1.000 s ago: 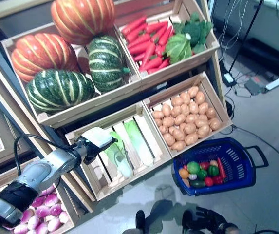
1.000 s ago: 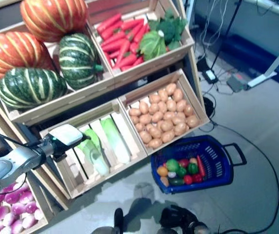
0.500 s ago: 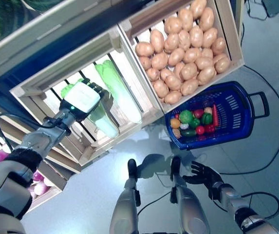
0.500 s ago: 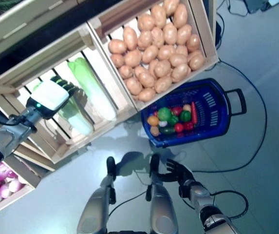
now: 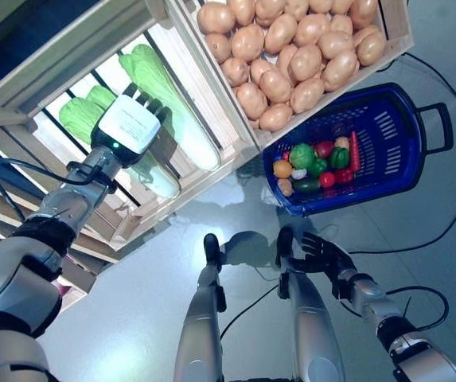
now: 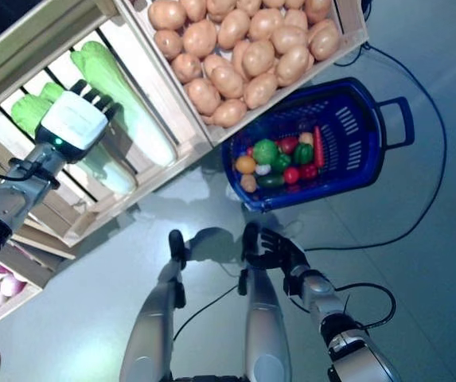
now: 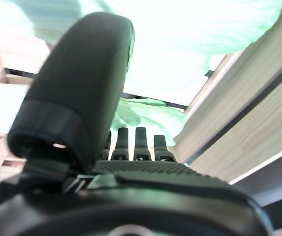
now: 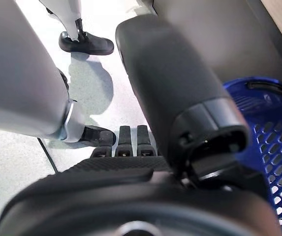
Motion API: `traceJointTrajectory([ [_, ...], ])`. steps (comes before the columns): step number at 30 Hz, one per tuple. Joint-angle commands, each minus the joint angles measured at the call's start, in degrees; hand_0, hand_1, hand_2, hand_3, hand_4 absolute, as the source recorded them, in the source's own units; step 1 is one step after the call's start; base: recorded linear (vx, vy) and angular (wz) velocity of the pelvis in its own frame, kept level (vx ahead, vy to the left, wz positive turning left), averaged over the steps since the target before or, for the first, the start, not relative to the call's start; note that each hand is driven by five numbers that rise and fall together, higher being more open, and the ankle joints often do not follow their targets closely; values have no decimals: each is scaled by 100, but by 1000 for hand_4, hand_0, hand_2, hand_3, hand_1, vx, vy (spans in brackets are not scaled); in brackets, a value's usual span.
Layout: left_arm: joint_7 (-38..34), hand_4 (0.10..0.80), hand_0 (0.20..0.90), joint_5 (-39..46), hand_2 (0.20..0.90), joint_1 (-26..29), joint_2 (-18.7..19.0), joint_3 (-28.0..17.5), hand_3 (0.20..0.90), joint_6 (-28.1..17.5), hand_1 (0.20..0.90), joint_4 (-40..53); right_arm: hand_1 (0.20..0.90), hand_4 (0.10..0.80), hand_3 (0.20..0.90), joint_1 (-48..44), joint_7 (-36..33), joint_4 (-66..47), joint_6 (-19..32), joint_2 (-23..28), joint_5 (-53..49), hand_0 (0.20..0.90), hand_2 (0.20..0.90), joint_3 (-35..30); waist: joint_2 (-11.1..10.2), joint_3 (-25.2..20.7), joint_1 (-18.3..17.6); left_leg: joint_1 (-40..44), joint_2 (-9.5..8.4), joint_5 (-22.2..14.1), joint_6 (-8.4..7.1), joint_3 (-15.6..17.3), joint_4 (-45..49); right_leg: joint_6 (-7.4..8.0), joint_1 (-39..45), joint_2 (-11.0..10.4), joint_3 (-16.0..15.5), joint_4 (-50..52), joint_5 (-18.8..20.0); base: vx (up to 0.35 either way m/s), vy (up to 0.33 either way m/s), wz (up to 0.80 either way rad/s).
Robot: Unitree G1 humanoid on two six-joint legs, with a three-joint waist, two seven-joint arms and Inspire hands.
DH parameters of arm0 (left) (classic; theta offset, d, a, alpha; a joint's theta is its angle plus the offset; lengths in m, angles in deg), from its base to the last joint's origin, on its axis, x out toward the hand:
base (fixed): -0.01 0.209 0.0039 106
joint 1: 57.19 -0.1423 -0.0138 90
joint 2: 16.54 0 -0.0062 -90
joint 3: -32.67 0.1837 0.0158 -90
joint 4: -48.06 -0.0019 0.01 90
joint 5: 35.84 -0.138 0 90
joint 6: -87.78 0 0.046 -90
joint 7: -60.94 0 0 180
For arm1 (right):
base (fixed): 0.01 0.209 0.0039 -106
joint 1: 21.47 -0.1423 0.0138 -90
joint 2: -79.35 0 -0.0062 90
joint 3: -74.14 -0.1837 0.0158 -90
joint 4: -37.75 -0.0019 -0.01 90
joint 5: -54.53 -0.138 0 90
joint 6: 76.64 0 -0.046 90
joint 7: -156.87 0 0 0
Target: Put vegetables into the basket
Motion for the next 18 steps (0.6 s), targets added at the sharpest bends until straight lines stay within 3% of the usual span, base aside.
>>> traceJointTrajectory([
  [1,378,800,900,-49,900,605,320,-452,900,443,900,-101,900,800,900,168,-201,-553,171,329,-314,900,900,4,-29,37,-176,-699,-22,-344,-227,-270,950,171,232,-13,110,224,-392,10,-14,3],
  [6,840,800,900,21,900,453,446,-513,900,682,900,83,900,800,900,188,-218,-607,215,362,-376,900,900,-15,-30,37,-149,-765,-21,-355,-229,-272,978,167,189,-23,102,189,-391,3,-11,1],
  [10,1014,800,900,190,900,166,806,-792,900,1026,900,657,900,800,900,341,-273,-750,212,393,-404,900,900,-119,8,37,-51,-786,-41,-342,-221,-279,943,167,185,-43,45,156,-389,12,-24,0],
  [18,1697,800,900,98,900,-129,1406,-1161,900,1016,900,1843,900,800,900,621,-316,-935,366,437,-484,900,900,-317,90,37,125,-982,-108,-374,-219,-355,1004,176,67,-145,-104,147,-380,-9,-11,2],
])
